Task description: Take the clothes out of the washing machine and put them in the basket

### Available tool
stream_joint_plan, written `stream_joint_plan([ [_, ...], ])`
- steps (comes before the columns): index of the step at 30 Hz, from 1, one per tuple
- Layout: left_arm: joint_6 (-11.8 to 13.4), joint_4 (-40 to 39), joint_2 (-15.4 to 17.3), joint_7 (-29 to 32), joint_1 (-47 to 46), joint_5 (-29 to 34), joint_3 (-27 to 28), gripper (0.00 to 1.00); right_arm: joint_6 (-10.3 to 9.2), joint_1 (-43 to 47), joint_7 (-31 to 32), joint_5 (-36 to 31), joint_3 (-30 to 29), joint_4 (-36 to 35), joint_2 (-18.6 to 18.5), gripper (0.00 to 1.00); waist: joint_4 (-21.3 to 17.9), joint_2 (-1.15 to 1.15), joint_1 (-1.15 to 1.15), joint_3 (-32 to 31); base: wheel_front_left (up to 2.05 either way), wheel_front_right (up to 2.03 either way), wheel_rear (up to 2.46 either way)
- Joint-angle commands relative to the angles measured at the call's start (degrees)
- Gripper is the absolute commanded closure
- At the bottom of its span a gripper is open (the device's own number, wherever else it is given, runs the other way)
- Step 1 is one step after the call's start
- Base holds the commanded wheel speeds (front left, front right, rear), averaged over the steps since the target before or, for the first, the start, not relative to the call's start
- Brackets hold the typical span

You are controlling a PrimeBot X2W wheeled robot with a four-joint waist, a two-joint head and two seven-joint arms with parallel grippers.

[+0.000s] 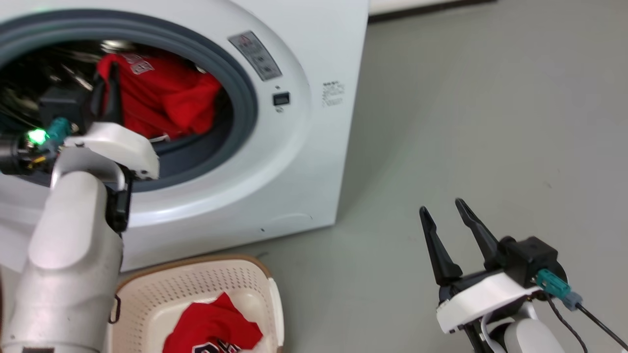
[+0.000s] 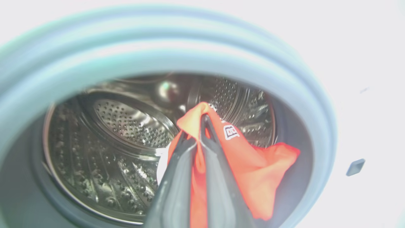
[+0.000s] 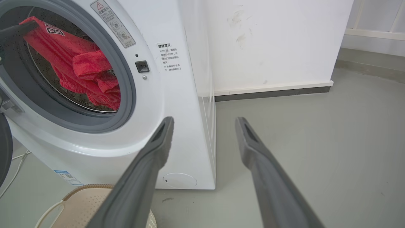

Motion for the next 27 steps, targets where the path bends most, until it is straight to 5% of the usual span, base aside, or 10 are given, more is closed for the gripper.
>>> stream_joint_plan([
  [1,-0.05,-1.49,-0.33,-0.50,1.17,-0.26,-0.06,1.00,-0.02,1.11,0.38,-0.33,-0.37,-0.40,-0.06,0.00,2.91,0.00,0.02,-3.63,0.00,0.00,0.00],
  [8,0.05,-14.13,-2.10,-0.35,8.66,-1.87,-0.33,1.00,-0.02,4.11,1.91,-0.79,-2.41,-2.47,-0.05,0.00,6.25,0.00,0.02,-6.71,0.00,0.00,0.00],
  [18,3.30,-31.85,-4.30,3.13,24.52,-4.45,-0.91,1.00,-0.02,5.86,3.72,-1.48,-3.27,-4.78,-0.04,0.00,9.68,0.00,0.02,-7.88,0.00,0.00,0.00],
  [27,3.78,-22.50,-7.53,1.78,36.25,-8.21,-1.10,1.00,-0.02,4.39,4.30,-2.52,-3.06,-6.55,-0.04,0.00,11.16,0.00,0.02,-3.07,0.00,0.00,0.00],
])
